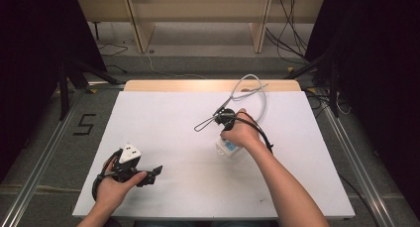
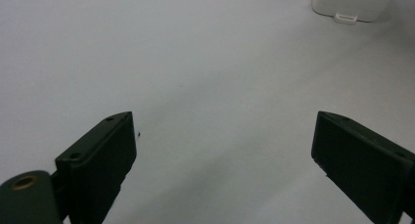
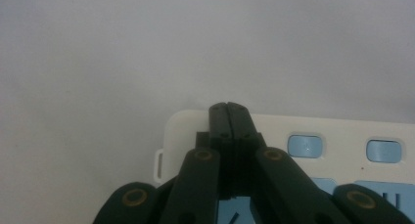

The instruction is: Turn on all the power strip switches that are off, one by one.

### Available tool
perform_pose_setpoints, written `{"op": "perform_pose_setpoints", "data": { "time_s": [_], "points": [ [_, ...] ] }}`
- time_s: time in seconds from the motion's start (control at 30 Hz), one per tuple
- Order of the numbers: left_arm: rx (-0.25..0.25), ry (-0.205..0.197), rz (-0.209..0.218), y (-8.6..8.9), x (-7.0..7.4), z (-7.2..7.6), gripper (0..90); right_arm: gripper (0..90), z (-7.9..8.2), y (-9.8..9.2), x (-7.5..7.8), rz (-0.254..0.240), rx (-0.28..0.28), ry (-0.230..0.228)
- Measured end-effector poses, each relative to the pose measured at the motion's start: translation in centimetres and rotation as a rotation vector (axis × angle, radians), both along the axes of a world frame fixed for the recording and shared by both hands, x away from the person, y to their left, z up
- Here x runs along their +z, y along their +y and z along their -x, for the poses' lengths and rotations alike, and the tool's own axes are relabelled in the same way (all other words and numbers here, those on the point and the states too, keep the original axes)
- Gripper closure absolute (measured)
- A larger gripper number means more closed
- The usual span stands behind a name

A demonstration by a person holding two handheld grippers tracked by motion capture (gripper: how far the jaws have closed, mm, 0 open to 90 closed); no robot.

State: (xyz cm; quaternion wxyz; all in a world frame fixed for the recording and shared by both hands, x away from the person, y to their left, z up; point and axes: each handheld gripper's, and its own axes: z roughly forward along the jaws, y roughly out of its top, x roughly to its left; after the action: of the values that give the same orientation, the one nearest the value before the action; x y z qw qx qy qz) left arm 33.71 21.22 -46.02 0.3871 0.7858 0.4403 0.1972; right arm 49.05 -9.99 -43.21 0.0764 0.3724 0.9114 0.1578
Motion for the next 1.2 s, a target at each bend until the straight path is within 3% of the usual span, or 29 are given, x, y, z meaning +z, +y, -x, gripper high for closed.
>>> {"op": "perform_pose_setpoints", "data": {
  "time_s": [0.63,1.2],
  "points": [
    [-0.006,0.003,-0.004,-0.1,0.0,0.0,9.6,90.0,-0.1,-0.1,-0.1,-0.002,-0.008,0.007],
    [-0.003,0.004,0.000,-0.1,-0.1,-0.1,10.1,90.0,-0.1,-0.9,-0.3,-0.074,-0.030,0.015]
  ]
}}
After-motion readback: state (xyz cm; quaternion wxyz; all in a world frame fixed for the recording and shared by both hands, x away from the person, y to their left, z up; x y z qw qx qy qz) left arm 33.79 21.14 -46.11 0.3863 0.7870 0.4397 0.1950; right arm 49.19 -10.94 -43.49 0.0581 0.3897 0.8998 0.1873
